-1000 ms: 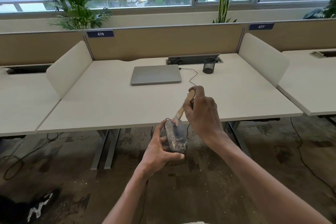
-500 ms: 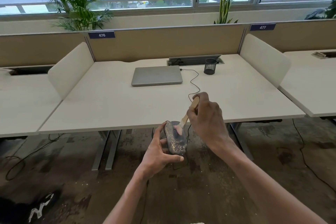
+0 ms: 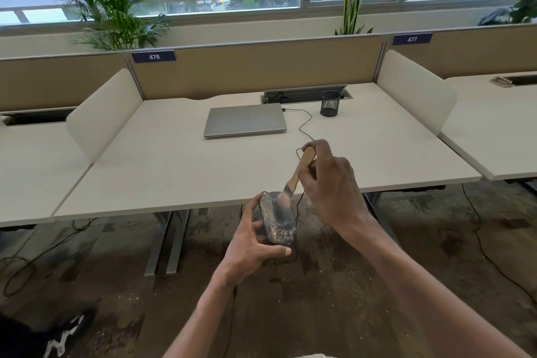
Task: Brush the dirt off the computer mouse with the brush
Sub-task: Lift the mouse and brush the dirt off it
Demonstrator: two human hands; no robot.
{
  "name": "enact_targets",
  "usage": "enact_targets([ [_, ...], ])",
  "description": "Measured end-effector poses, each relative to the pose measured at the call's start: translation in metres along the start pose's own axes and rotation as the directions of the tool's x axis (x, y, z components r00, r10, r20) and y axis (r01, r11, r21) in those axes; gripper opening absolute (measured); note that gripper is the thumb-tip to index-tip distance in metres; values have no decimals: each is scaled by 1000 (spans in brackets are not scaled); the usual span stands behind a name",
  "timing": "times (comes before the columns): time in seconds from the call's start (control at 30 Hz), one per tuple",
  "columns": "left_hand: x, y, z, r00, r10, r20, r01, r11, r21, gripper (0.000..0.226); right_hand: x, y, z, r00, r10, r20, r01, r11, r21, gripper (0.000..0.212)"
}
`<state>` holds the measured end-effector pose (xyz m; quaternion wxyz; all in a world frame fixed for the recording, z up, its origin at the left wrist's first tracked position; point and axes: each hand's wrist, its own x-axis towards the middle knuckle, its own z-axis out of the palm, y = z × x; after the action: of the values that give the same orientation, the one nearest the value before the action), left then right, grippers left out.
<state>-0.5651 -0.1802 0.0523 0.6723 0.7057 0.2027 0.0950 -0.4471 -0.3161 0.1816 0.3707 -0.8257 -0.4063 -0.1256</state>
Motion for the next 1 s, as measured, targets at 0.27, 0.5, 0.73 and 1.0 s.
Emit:
enact_targets([
  [0.27, -1, -2, -1, 1000, -16, 7, 17, 999, -43, 131, -2, 16, 0, 966, -118, 231, 107, 992, 59, 26],
  [0.5, 0, 3, 1, 1000, 12, 11, -11, 997, -81, 130, 13, 31, 2, 999, -36, 25, 29, 970, 243, 28],
  [0.73, 2, -2, -6, 1000, 24, 2, -24, 994, -107, 129, -2, 49, 5, 992, 37, 119, -73, 947, 313, 35],
  [1.0, 6, -2, -2, 999, 35, 16, -33, 995, -99, 131, 10, 65, 0, 986, 169, -1, -152, 889, 432, 32],
])
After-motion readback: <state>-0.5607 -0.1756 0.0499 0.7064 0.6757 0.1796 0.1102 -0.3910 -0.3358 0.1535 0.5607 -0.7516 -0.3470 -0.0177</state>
